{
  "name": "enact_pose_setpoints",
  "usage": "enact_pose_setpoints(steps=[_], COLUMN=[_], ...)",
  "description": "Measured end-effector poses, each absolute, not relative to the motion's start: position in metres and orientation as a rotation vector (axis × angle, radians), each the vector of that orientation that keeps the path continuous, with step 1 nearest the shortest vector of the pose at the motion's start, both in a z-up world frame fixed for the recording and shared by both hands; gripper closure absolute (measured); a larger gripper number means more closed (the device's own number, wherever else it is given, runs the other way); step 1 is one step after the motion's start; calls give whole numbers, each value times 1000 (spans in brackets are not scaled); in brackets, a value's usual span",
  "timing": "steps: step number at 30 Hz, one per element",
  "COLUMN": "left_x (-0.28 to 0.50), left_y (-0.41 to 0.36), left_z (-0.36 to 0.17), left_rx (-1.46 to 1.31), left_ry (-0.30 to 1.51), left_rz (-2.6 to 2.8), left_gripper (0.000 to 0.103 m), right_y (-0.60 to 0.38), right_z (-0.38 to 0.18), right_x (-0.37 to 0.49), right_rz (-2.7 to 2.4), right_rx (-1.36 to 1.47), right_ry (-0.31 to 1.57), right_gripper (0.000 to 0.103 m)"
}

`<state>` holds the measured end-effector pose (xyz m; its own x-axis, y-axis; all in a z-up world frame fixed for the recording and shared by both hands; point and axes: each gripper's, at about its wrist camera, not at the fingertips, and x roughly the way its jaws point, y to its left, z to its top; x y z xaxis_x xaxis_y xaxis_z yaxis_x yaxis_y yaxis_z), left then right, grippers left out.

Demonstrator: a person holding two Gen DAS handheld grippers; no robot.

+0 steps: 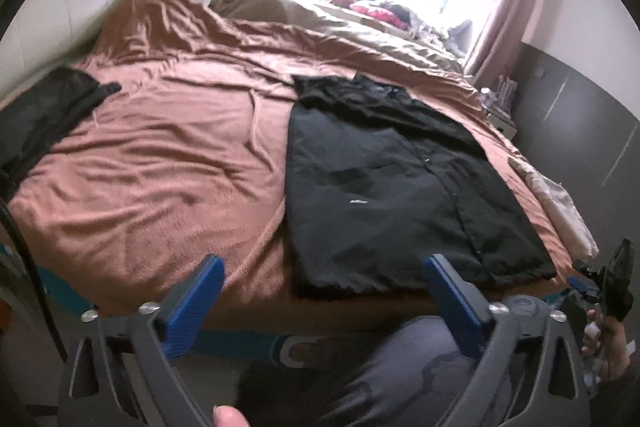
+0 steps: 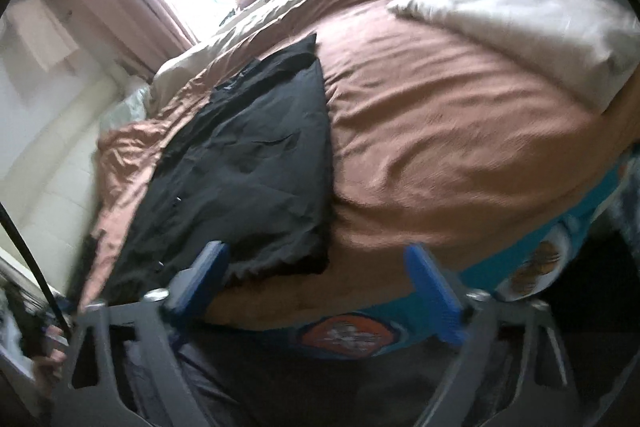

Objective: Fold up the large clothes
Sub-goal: 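Grasp the hem end of the black shirt with both grippers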

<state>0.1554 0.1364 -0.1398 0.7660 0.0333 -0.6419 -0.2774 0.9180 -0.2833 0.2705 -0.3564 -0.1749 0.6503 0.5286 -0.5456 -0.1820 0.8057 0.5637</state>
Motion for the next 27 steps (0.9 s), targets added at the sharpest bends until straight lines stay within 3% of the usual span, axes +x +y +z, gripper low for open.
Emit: enact_pose_setpoints(steps=[5, 9, 13, 18, 27], left_x=[178, 191, 206, 222, 218], left_y=[142, 152, 163, 168, 182], left_z=[-159, -168, -180, -195, -216], left_rx=[-420, -484, -562, -624, -784], left_ry=[722, 737, 768, 808, 866], left_rz=[125, 93, 61, 45, 43], left_gripper=[10, 13, 23, 44, 49], right_y=[-350, -342, -348, -346, -330], right_z=[-194, -209, -219, -225, -229], right_x=[297, 309, 320, 326, 327], right_rz=[504, 559, 540, 534, 529], right_rx=[622, 702, 795, 828, 812], right_ry=[814, 852, 848, 824, 812], right_gripper=[35, 50, 50, 50, 54])
